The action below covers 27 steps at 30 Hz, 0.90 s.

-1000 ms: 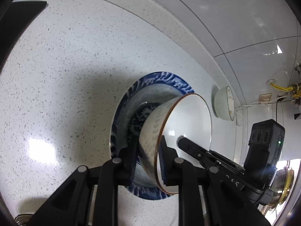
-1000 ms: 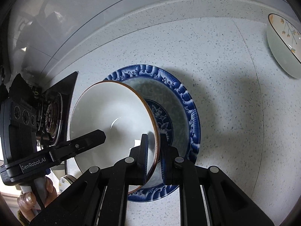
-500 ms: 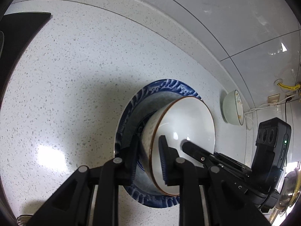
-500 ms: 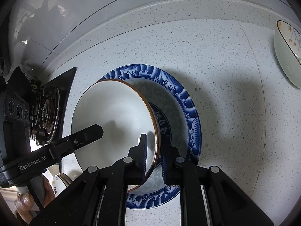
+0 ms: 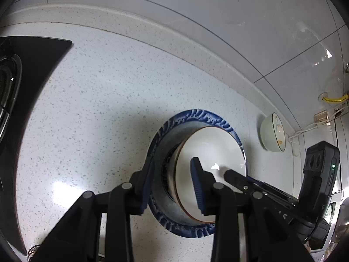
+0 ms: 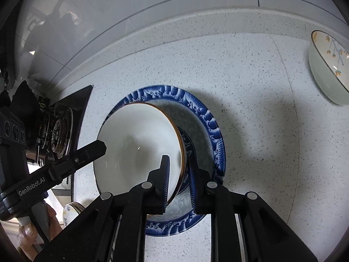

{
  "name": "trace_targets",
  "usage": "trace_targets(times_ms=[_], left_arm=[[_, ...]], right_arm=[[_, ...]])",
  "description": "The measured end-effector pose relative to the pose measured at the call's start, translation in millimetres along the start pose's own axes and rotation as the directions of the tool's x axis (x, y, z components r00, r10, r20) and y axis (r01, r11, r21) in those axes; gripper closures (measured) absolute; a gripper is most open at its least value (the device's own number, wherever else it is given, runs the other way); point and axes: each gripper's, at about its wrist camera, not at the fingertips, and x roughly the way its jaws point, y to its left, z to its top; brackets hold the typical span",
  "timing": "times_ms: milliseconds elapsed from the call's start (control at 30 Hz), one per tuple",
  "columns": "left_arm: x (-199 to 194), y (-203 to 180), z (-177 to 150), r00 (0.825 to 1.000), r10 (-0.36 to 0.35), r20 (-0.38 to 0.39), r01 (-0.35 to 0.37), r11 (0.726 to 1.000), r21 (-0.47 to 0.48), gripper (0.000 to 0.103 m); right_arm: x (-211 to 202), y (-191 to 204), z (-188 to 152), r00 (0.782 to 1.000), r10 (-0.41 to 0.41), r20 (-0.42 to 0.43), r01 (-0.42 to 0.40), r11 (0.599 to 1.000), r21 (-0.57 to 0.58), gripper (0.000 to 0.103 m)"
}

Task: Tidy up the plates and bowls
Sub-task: 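Grip the large white gold-rimmed bowl and lower it into the blue bowl, then open the right tool and move it to the orange-flower bowl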

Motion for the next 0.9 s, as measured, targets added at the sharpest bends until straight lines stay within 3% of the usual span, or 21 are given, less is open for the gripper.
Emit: trace_targets(times_ms=[200, 333, 467, 567, 667, 733, 900], left_arm=[[-23, 2, -4, 0.998, -0.011, 0.058, 0.011, 1.000, -0.005, 0.065], [-41, -5, -11, 0.995, -0.029, 0.095, 0.029, 1.000, 0.009, 0.059], [-57, -13, -17, 0.991, -0.056, 0.123, 0.052, 0.998, 0.033, 0.052], [-69, -17, -23, 0.985, -0.081, 0.151, 0.074, 0.996, 0.056, 0.043], [-78, -24, -27, 0.979, -0.107, 0.173, 0.092, 0.992, 0.090, 0.026], [-79, -30, -27, 0.979, -0.126, 0.161, 0.108, 0.988, 0.114, 0.017], [-66, -60, -21, 0.974, -0.215, 0.076, 0.205, 0.972, 0.117, 0.017]], right_arm=[[-26, -3, -8, 0.998, 0.022, 0.058, -0.021, 1.000, -0.009, 0.083], [-47, -11, -18, 0.995, 0.017, 0.102, -0.017, 1.000, -0.005, 0.066], [-72, -26, -27, 0.990, 0.021, 0.143, -0.023, 1.000, 0.010, 0.063], [-94, -38, -36, 0.981, -0.001, 0.192, -0.004, 1.000, 0.025, 0.052], [-114, -52, -42, 0.973, -0.017, 0.231, 0.008, 0.999, 0.040, 0.051], [-127, -62, -45, 0.965, -0.037, 0.259, 0.025, 0.998, 0.052, 0.050], [-154, -100, -42, 0.944, -0.101, 0.314, 0.074, 0.993, 0.096, 0.050]])
